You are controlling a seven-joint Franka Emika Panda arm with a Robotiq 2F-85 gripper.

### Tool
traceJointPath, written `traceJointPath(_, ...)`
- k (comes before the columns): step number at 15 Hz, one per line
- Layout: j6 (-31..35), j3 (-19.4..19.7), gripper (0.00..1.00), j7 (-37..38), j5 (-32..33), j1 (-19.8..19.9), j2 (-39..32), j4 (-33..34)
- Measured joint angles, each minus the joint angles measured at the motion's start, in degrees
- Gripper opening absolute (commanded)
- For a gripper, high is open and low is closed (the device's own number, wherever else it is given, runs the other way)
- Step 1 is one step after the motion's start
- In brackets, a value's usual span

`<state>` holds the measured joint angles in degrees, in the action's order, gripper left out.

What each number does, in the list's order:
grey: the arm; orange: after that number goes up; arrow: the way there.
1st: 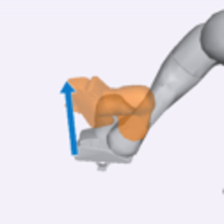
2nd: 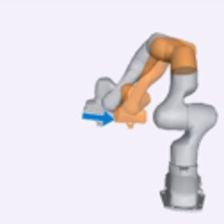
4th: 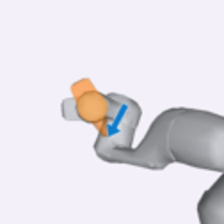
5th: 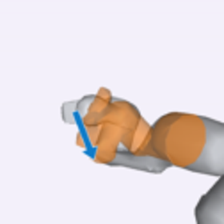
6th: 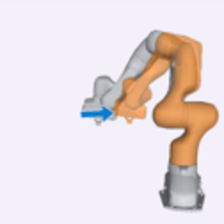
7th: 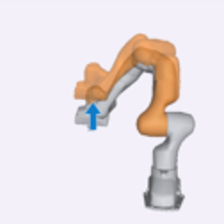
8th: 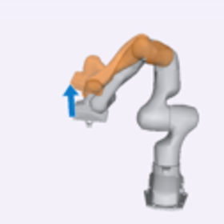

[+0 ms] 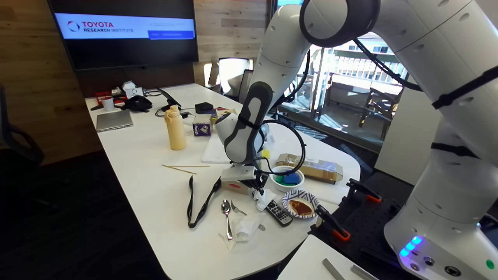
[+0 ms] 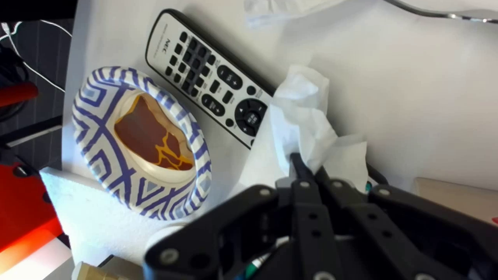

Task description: Use the white napkin to wipe the grey remote control.

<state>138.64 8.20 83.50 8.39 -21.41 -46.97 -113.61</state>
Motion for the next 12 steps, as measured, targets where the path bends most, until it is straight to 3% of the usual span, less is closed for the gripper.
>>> traceJointPath(8, 8.97, 1.2, 0.0, -0.33, 0.18, -0.06, 0.22, -4.18)
traceJointPath(12, 9.93, 0.51, 0.0, -0.79, 0.18, -1.14, 3.63, -8.94)
